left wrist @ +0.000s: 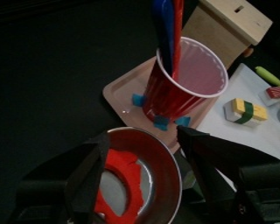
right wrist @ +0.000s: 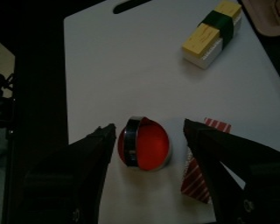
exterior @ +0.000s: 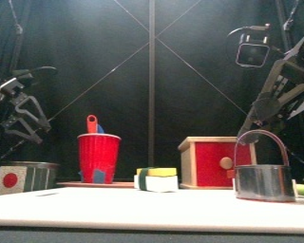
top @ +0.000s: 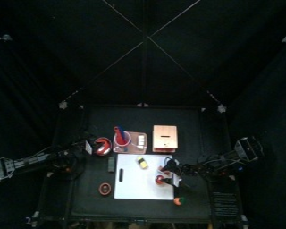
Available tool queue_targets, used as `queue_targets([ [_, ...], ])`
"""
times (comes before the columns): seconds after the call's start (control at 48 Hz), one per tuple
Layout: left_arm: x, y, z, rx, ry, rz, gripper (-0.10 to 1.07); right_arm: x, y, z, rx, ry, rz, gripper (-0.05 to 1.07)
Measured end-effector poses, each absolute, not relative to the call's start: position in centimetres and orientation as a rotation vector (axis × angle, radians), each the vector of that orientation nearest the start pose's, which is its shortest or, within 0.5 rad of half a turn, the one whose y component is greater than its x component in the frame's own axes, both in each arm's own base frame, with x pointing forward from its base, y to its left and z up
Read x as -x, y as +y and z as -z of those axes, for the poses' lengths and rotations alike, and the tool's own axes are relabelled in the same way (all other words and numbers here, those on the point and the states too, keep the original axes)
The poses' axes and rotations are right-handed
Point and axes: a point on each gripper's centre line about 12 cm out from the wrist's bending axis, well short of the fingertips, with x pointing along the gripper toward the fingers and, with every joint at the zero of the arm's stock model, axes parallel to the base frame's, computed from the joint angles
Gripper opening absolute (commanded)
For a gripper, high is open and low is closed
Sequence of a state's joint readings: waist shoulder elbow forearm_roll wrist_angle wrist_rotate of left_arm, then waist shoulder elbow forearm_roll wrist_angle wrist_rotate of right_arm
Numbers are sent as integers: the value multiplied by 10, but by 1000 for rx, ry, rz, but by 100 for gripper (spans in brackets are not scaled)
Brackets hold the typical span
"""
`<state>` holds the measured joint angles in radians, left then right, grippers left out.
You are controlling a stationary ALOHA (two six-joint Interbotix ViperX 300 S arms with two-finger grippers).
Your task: Pull apart sushi roll
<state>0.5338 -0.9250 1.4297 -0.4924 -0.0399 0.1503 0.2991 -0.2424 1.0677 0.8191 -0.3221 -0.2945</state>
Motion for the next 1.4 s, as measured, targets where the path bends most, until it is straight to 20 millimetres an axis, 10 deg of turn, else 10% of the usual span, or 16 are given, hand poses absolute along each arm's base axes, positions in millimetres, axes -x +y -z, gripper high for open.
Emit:
queue_targets([
  [1.396, -197, 9, -192, 191, 325, -102, 95, -363, 23, -166, -410, 538, 192, 95],
])
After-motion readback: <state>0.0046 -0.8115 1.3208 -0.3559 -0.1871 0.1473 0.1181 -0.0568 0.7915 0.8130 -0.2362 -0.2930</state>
